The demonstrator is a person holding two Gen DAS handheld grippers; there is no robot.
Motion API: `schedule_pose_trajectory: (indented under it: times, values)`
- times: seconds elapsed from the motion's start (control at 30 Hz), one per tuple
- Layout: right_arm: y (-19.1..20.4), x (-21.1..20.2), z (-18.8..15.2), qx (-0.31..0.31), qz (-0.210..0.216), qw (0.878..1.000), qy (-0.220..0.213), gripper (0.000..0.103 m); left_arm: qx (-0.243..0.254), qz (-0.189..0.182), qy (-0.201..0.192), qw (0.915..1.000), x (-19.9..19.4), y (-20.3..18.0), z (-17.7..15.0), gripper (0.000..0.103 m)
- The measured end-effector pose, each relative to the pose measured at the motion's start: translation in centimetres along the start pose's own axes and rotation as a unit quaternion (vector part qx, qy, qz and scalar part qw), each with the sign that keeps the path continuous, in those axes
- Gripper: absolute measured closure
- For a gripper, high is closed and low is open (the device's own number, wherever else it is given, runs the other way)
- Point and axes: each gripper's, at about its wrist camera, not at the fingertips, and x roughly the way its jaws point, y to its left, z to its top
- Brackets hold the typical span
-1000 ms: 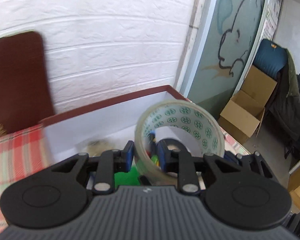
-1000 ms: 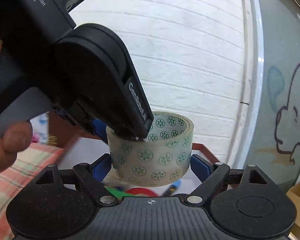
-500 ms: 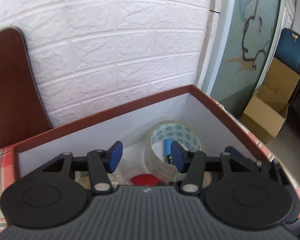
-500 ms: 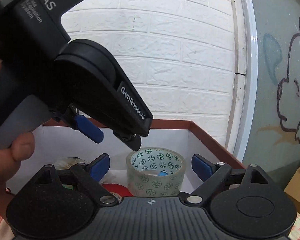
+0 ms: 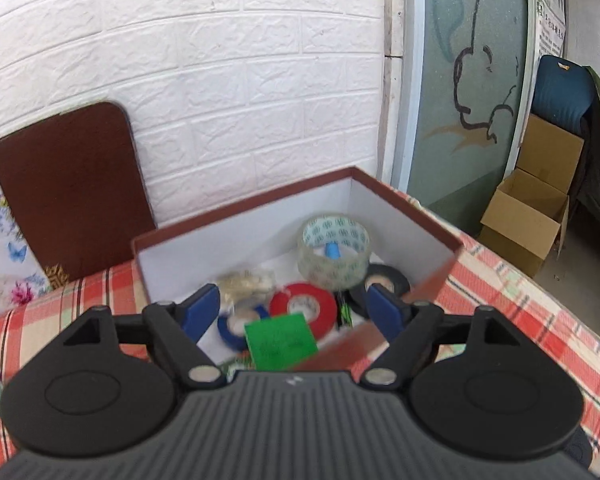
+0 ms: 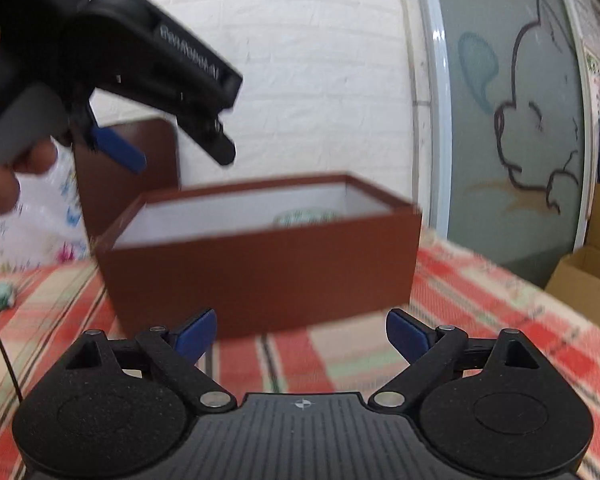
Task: Organize objects
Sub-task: 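Withdraw the right tool from the box back over the table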
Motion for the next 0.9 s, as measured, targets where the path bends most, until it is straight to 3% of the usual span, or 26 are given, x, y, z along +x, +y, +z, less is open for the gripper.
schedule_pose_trajectory:
  times: [0.07, 0.33, 0.53, 0.9]
  values:
    - [1.0, -2.1, -1.2, -0.003, 0.007, 1.0, 0.01, 0.012, -0.002, 0.005, 0.007, 1.0, -0.9, 0.4, -1.5, 0.02]
    - [4.7, -2.7, -2.6, -0.014, 0.041, 0.998, 0.041, 0.012, -0.035, 0.034, 0.042, 0.9979, -3.4, 4.1, -6.1, 0.019]
    - [5.7, -3.4, -2.9, -0.007, 0.037, 0.998, 0.059, 0.012, -0.038, 0.034, 0.048, 0.9975, -4.5, 5.4, -8.0, 0.018]
    - [6.1, -5.5, -1.8, 0.001, 0.019, 1.0, 0.023, 0.013, -0.046, 0.047, 0.049, 0.9966, -5.5, 7.1, -10.2, 0.016]
